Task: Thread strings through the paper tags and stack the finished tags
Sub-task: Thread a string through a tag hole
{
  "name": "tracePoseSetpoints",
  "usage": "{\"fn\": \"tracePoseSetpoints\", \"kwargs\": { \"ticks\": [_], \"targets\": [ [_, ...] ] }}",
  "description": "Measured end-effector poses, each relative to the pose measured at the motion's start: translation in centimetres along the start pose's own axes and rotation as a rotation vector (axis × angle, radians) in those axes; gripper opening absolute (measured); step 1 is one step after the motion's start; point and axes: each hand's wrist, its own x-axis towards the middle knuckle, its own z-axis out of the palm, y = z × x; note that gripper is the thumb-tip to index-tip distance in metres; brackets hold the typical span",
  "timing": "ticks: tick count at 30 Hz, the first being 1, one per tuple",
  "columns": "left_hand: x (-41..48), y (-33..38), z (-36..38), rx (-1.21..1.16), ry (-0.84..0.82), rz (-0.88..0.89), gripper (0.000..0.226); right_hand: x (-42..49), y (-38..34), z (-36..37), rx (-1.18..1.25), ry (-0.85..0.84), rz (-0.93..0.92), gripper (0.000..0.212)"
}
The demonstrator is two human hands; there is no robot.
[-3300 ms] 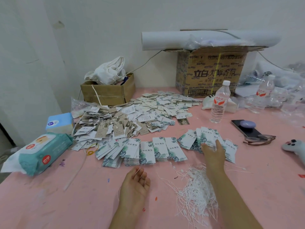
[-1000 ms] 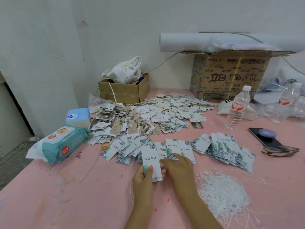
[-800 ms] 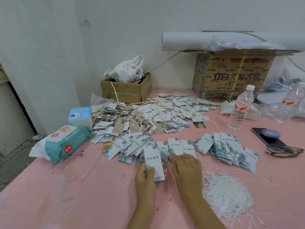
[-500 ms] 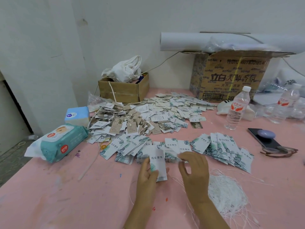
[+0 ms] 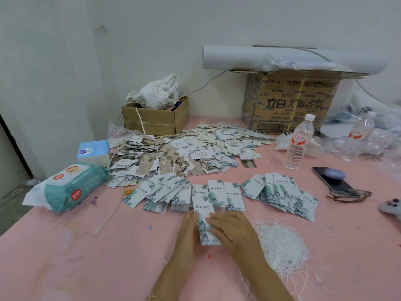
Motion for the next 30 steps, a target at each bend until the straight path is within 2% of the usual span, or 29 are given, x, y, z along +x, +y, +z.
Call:
{"fn": "tracePoseSetpoints", "kwargs": {
  "ticks": [2, 5, 7, 13, 15, 17, 19, 22, 26, 30],
  "targets": [
    [-0.5, -0.1, -0.2, 0.04, 0.036, 0.0, 0.051, 0.0, -0.1, -0.1, 0.014, 0.007, -0.018, 0.024],
    [-0.6, -0.3, -0.6, 0.202, 0.06, 0.037, 0.031, -0.1, 0.1, -0.2, 0.05, -0.013, -0.037, 0.027],
    [-0.6, -0.2, -0.7, 0.265, 0.049, 0.019, 0.03, -0.2, 0.5, -0.2, 0.052, -0.023, -0.042, 0.021],
    [-0.7, 0.0, -0.6, 0.177, 0.076, -0.003, 0.031, -0.3, 0.9, -0.8, 0.088, -0.03, -0.002, 0.022],
    [-0.6, 0.1, -0.5, 0.172, 0.102, 0.025, 0.031, -0.2, 1.2, -1.2, 0.012, 0.026, 0.066, 0.013],
    [-0.5, 0.1, -0.6, 0.215, 0.126, 0.059, 0.033, -0.3, 1.5, -1.6, -0.102, 0.058, 0.25, 0.014],
    [-0.5, 0.1, -0.6, 0.263, 0.145, 0.088, 0.038, -0.4, 2.0, -1.8, -0.161, -0.078, 0.438, 0.023],
    [-0.5, 0.0, -0.7, 0.351, 0.134, 0.11, 0.052, -0.6, 2.5, -1.5, -0.224, -0.377, 0.563, 0.025],
    [-0.7, 0.1, -0.8, 0.443, 0.072, 0.166, 0.074, -0.6, 2.8, -1.2, -0.144, -0.418, 0.615, 0.021],
    [-0.4, 0.0, -0.9, 0.489, 0.066, 0.19, 0.073, -0.6, 2.8, -1.2, -0.2, -0.462, 0.578, 0.019]
  ]
}}
